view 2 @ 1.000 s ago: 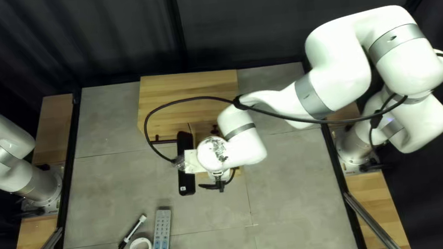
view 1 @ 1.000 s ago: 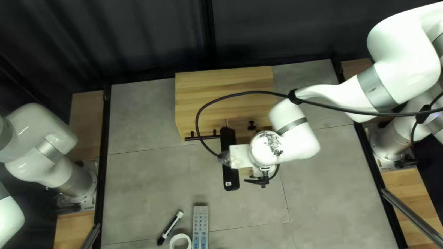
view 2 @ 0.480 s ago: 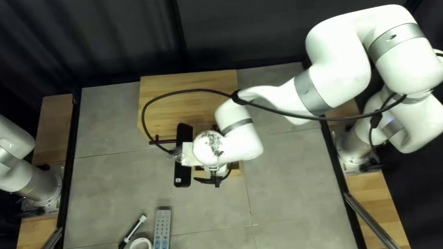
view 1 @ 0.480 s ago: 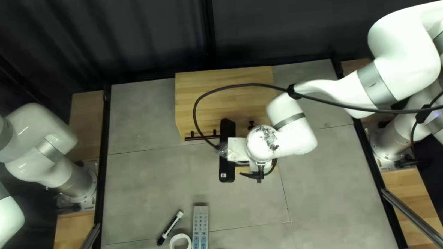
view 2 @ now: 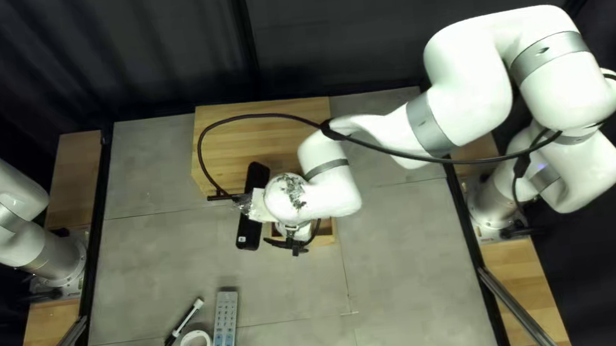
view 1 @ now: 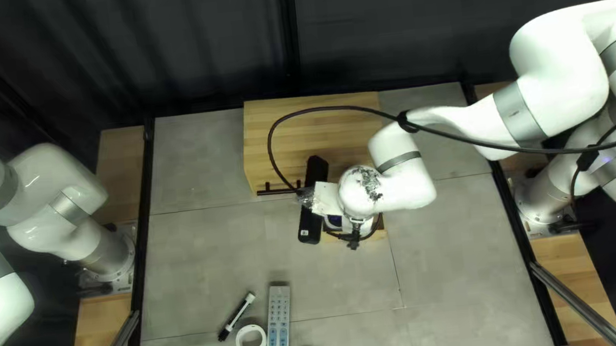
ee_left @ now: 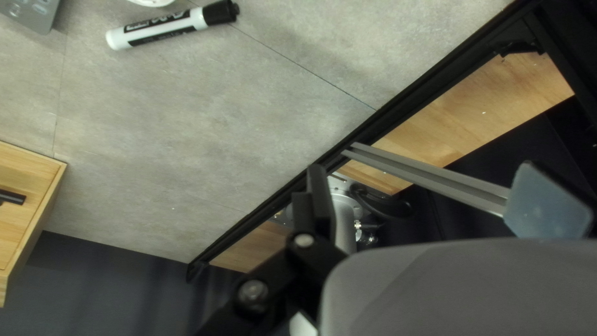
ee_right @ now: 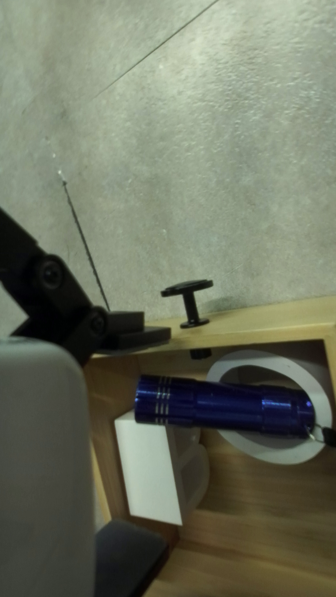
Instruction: Open drawers and place objects into drawer and close
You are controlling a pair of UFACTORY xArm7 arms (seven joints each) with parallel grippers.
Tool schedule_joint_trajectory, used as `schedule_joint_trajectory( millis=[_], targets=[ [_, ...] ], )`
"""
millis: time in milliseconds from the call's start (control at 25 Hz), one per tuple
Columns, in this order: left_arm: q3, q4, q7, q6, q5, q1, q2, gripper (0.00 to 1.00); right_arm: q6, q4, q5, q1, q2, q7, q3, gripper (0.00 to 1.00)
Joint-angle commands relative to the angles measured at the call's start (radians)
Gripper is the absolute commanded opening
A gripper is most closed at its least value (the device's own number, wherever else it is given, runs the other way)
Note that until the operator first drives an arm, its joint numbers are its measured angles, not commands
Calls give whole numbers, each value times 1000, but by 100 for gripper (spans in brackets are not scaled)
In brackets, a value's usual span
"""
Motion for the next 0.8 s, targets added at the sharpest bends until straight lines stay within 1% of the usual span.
schedule_joint_trajectory(
  millis=[40,200,280,520,640,800],
  targets=[
    [0,0,0,0,0,0,0,100,-27,-16,14,-6,0,0,0,100],
    [0,0,0,0,0,0,0,100,-52,-35,27,-15,-9,-17,0,96],
    [0,0,0,0,0,0,0,100,-58,-33,38,-18,-10,-36,5,100],
    [0,0,0,0,0,0,0,100,-33,-1,72,-5,-34,-110,39,100],
    [0,0,0,0,0,0,0,100,-42,5,84,9,-32,-144,64,100],
    [0,0,0,0,0,0,0,100,-64,-38,77,19,-59,-167,76,100]
  ],
)
